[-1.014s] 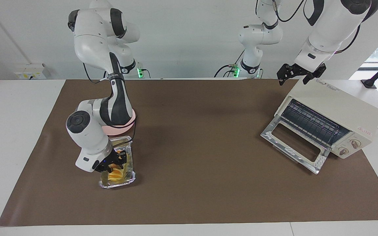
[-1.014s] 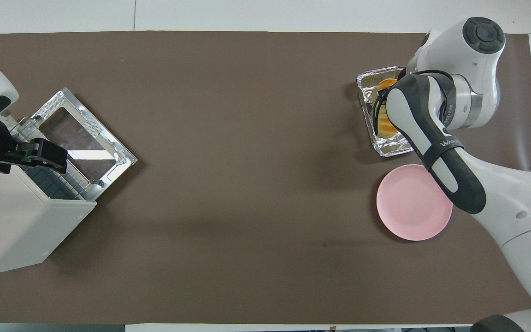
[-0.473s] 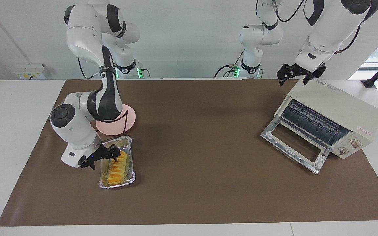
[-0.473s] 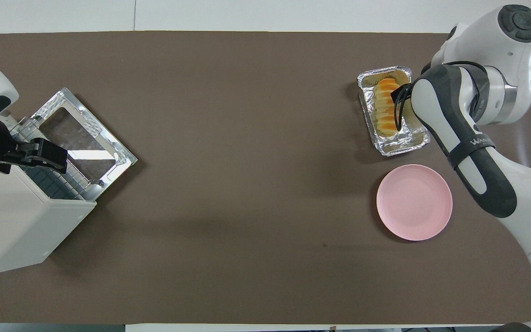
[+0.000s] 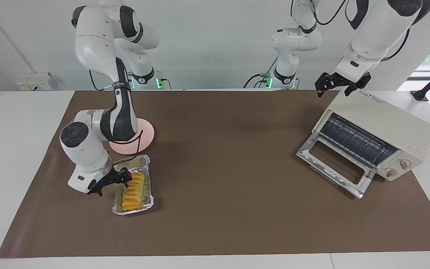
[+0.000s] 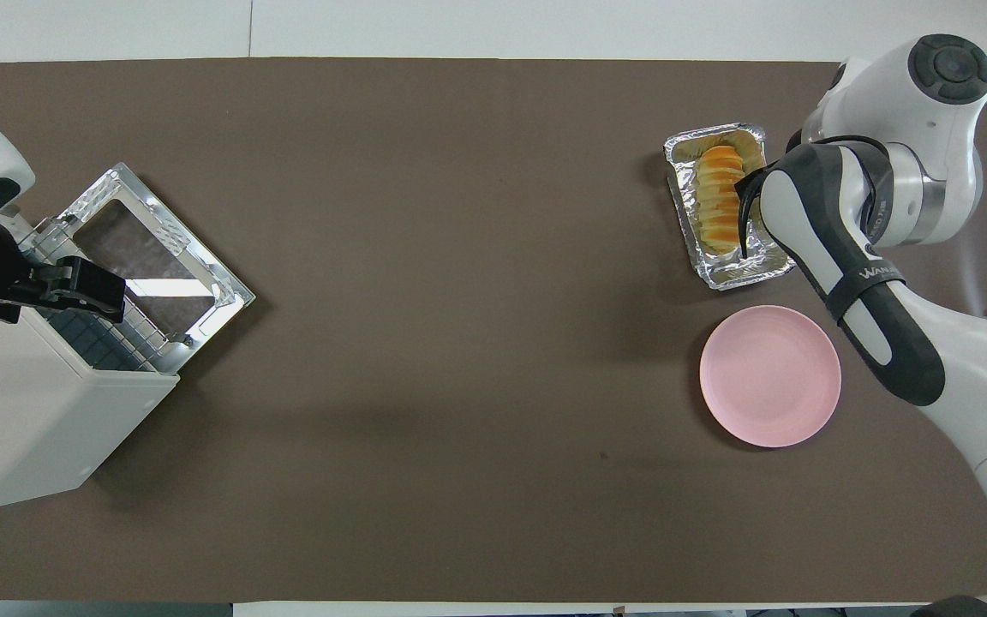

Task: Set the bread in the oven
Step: 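Lower the bread into the foil tray and open the right gripper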

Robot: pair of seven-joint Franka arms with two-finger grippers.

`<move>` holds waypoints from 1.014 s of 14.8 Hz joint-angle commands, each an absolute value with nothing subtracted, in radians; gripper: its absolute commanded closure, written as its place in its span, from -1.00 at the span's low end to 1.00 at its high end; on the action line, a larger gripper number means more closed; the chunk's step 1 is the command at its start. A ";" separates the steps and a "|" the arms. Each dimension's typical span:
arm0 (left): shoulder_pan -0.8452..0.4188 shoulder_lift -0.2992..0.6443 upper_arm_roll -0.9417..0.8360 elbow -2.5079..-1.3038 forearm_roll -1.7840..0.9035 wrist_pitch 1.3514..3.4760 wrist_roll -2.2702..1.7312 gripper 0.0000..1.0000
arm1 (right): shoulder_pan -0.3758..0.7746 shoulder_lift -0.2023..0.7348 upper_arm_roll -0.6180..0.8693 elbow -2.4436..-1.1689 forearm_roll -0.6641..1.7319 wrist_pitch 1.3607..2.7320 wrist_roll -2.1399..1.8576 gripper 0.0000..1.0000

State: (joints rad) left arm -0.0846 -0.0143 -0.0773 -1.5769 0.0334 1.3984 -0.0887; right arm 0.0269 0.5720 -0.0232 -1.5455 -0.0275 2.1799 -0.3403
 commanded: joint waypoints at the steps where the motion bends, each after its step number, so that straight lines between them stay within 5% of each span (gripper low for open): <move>1: -0.078 -0.041 -0.077 -1.606 0.020 1.417 -0.094 -1.00 | 0.017 0.537 -0.017 -1.615 -0.044 2.230 -0.359 -0.87; 2: -0.078 -0.041 -0.077 -1.606 0.020 1.417 -0.094 -1.00 | 0.017 0.537 -0.015 -1.620 -0.044 2.230 -0.359 -0.66; 3: -0.078 -0.041 -0.077 -1.606 0.020 1.417 -0.092 -1.00 | 0.017 0.535 -0.015 -1.620 -0.044 2.232 -0.359 -0.22; 5: -0.078 -0.041 -0.077 -1.606 0.020 1.417 -0.094 -1.00 | 0.017 0.535 -0.015 -1.621 -0.041 2.232 -0.353 0.94; 15: -0.078 -0.041 -0.077 -1.606 0.020 1.417 -0.094 -1.00 | 0.015 0.529 -0.012 -1.596 -0.029 2.168 -0.342 1.00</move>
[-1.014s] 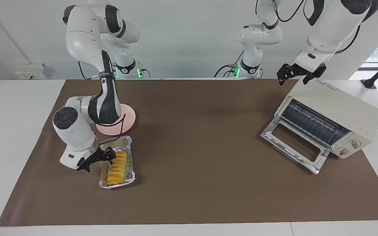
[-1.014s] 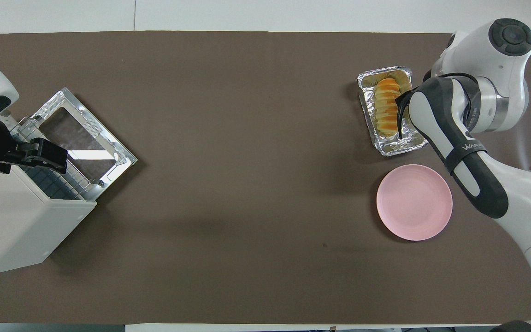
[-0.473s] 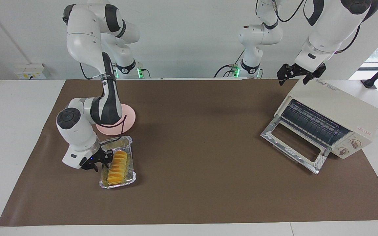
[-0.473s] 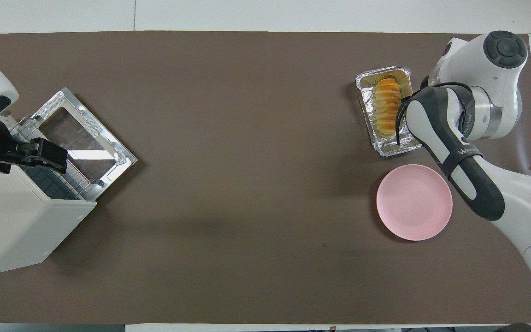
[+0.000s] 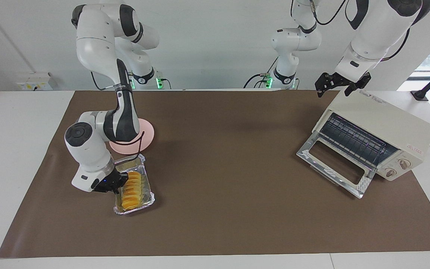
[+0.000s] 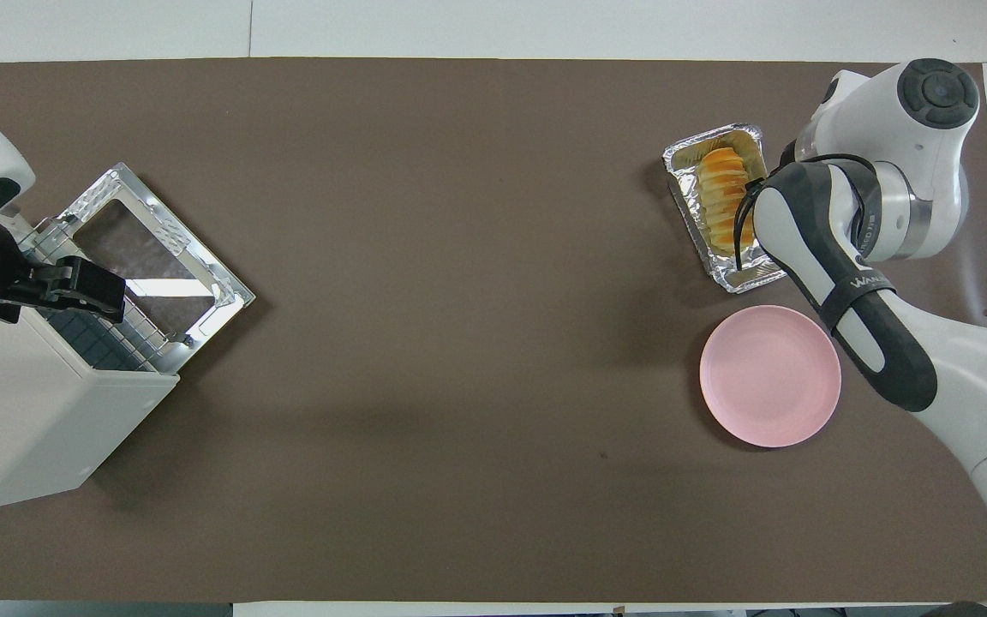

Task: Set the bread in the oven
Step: 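Push the foil tray with the right gripper toward the toaster oven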

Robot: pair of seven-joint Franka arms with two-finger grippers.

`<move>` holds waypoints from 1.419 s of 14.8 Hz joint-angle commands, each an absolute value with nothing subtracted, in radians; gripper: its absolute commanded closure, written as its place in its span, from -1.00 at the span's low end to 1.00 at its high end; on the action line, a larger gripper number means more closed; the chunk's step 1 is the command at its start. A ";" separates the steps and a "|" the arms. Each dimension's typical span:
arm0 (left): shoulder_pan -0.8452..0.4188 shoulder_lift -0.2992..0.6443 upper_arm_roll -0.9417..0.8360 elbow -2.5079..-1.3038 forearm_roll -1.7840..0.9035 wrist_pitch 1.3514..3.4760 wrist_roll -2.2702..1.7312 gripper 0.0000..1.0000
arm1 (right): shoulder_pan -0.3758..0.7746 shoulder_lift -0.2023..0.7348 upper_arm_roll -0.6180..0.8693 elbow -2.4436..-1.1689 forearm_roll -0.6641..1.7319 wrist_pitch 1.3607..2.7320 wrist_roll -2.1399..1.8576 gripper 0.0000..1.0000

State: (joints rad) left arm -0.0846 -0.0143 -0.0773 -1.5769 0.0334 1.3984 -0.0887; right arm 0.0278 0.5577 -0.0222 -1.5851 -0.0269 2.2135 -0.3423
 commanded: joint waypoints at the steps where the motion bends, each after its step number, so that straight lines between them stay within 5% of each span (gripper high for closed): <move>1: -0.080 -0.041 -0.077 -1.605 0.020 1.417 -0.094 -1.00 | 0.015 0.520 -0.011 -1.576 -0.026 2.125 -0.342 1.00; 10: -0.078 -0.041 -0.077 -1.606 0.020 1.417 -0.094 -1.00 | 0.159 0.422 0.000 -1.359 0.119 1.715 -0.097 1.00; 16: -0.078 -0.041 -0.077 -1.606 0.020 1.417 -0.092 -1.00 | 0.415 0.443 -0.002 -1.373 0.140 1.761 0.288 1.00; 21: -0.078 -0.041 -0.075 -1.606 0.020 1.417 -0.094 -1.00 | 0.506 0.517 0.000 -1.452 0.161 1.940 0.420 1.00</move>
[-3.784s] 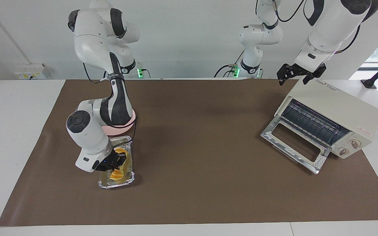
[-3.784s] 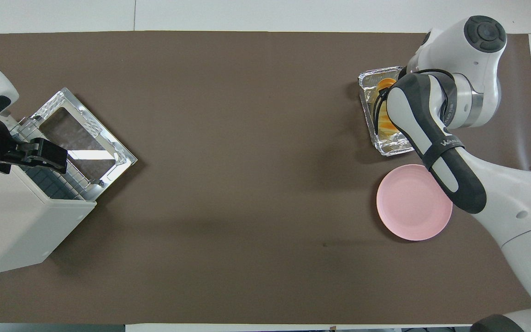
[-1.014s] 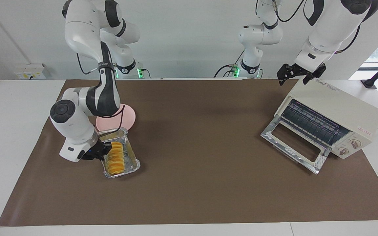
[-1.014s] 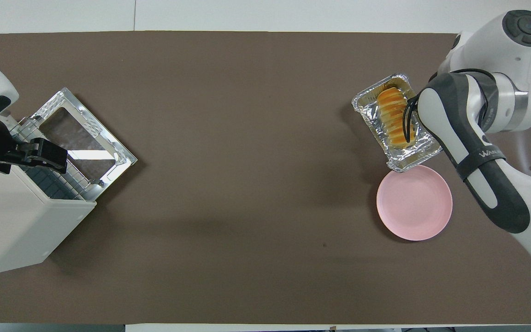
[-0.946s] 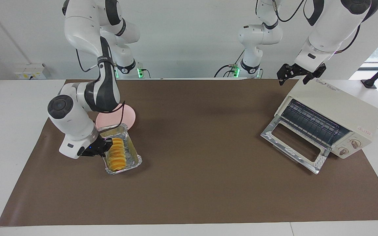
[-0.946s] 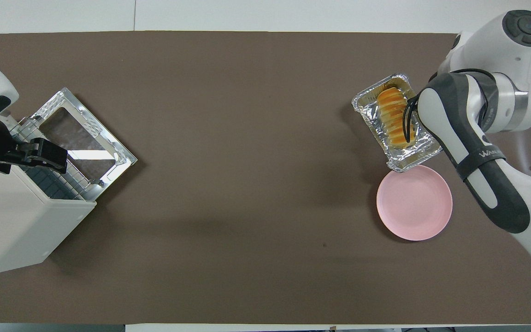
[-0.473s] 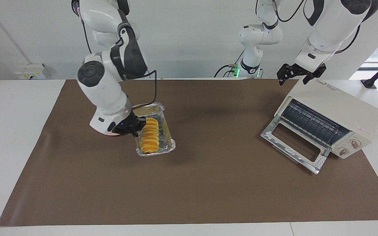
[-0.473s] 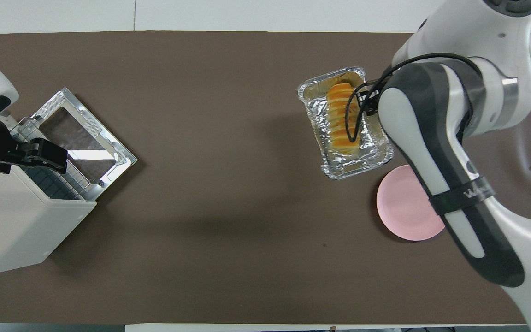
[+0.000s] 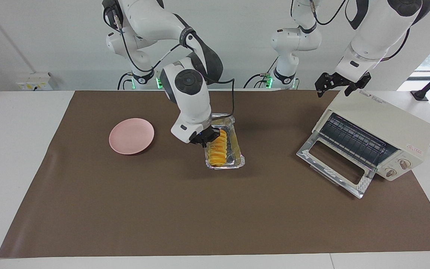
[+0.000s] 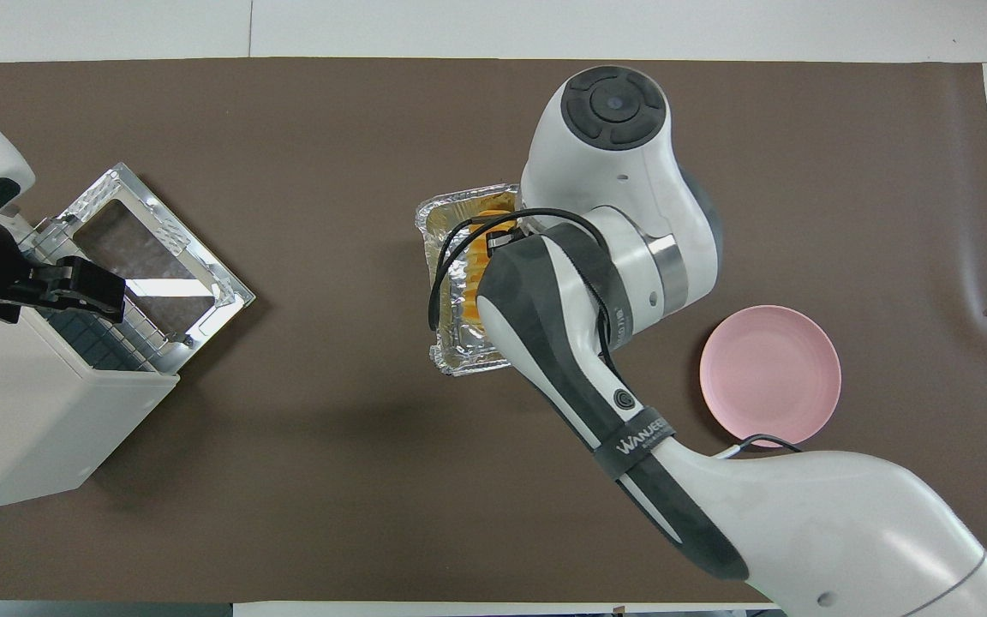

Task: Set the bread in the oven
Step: 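Push the foil tray with the right gripper toward the toaster oven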

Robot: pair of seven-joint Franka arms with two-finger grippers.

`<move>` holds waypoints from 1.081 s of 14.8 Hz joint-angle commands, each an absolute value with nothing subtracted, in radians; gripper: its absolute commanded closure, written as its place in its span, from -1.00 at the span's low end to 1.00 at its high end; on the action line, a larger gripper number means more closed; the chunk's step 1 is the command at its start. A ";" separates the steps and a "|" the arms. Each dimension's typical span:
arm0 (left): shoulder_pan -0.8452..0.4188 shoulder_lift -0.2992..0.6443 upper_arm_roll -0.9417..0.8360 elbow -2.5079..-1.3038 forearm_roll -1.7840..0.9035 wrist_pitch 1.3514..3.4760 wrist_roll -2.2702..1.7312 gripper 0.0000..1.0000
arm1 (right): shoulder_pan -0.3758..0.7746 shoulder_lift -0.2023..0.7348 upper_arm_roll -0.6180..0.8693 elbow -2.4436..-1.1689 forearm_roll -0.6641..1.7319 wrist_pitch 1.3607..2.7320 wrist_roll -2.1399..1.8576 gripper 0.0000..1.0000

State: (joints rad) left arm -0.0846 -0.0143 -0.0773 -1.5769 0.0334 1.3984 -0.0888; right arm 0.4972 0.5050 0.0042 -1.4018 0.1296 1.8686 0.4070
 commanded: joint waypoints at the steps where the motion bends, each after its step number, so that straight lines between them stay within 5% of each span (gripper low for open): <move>1: -0.078 -0.041 -0.077 -1.606 0.020 1.417 -0.094 -1.00 | 0.534 0.520 -0.002 -1.497 0.161 1.995 0.440 1.00; 4: -0.078 -0.041 -0.077 -1.606 0.020 1.417 -0.094 -1.00 | 0.545 0.508 0.000 -1.591 0.161 2.129 0.508 1.00; 10: -0.078 -0.041 -0.075 -1.606 0.020 1.417 -0.092 -1.00 | 0.546 0.503 -0.002 -1.595 0.160 2.120 0.540 1.00; 11: -0.080 -0.041 -0.077 -1.605 0.020 1.417 -0.094 -1.00 | 0.552 0.503 -0.002 -1.597 0.156 2.120 0.546 -0.57; 12: -0.080 -0.041 -0.077 -1.606 0.020 1.417 -0.092 -1.00 | 0.557 0.503 -0.002 -1.595 0.158 2.117 0.560 -1.00; 16: -0.078 -0.041 -0.077 -1.606 0.020 1.417 -0.094 -1.00 | 0.554 0.502 -0.005 -1.563 0.156 2.050 0.595 -1.00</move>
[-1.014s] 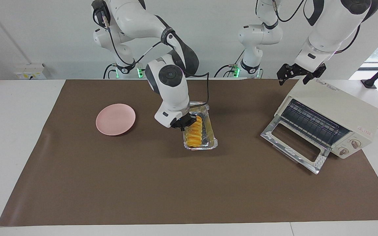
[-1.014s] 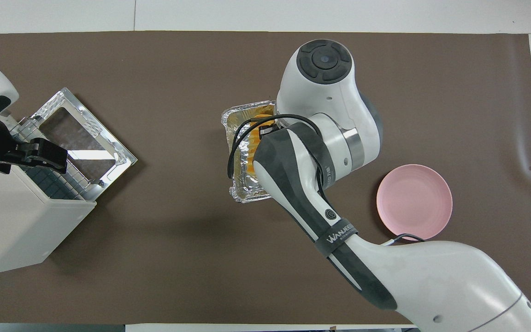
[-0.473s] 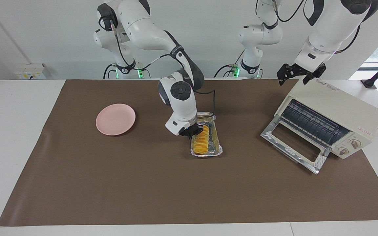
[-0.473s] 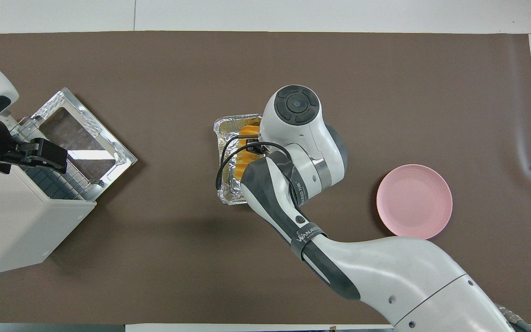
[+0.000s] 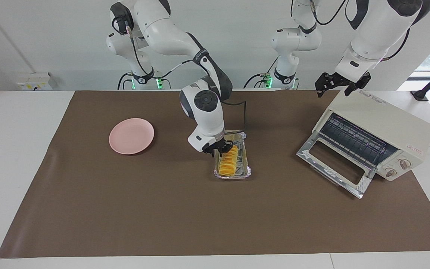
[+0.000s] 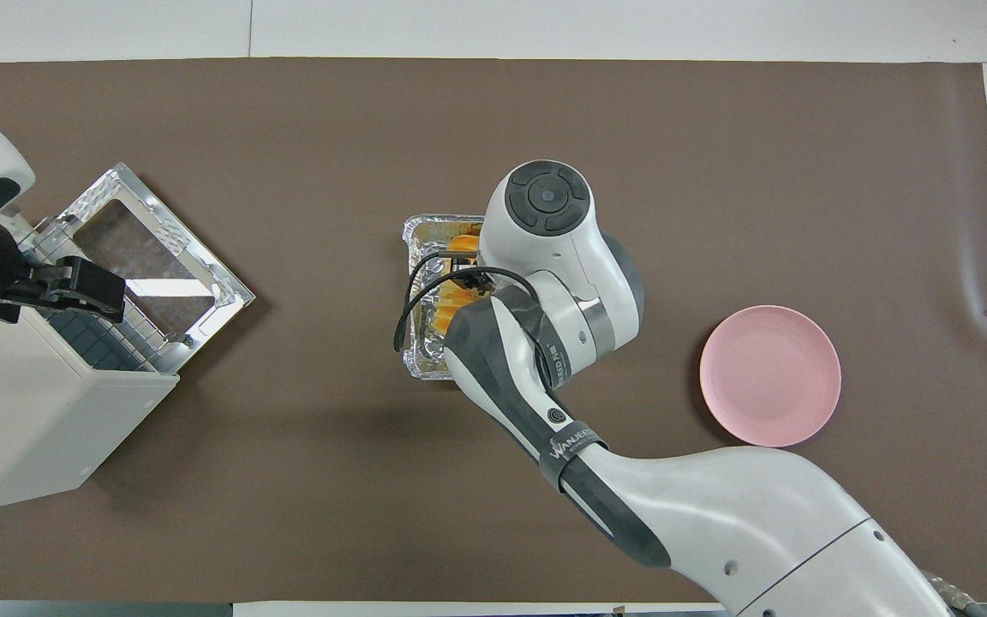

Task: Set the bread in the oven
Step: 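Push the foil tray with the right gripper toward the toaster oven, then withdraw the right gripper while the left gripper reaches toward the tray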

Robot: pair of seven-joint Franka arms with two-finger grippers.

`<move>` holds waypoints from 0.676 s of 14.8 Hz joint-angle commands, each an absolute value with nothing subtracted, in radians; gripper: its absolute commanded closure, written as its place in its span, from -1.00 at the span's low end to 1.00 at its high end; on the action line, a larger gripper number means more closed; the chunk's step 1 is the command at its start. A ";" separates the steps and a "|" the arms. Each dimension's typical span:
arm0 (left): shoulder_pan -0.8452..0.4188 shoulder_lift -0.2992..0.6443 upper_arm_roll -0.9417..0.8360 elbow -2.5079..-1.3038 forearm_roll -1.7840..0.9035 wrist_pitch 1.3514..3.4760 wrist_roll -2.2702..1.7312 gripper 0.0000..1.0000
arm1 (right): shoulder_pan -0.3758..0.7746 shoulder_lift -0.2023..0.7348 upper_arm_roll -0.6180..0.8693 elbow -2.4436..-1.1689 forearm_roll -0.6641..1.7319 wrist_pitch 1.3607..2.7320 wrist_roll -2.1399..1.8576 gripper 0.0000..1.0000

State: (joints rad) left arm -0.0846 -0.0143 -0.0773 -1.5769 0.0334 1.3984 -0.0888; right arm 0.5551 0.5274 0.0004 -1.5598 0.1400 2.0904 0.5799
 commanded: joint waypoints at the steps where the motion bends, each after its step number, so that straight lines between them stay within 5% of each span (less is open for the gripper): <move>1: -0.078 -0.041 -0.077 -1.606 0.020 1.417 -0.094 -1.00 | 0.548 0.500 -0.009 -1.551 0.156 2.025 0.595 -1.00; 10: -0.087 -0.041 -0.077 -1.598 0.020 1.462 -0.087 -1.00 | 0.269 0.328 -0.025 -1.557 0.147 1.893 0.309 -1.00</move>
State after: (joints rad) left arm -0.0849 -0.0144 -0.0791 -1.5767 0.0334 1.4342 -0.0887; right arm 0.3355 0.3764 -0.0360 -1.5338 0.1393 1.9183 0.4171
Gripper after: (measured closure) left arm 0.000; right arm 0.000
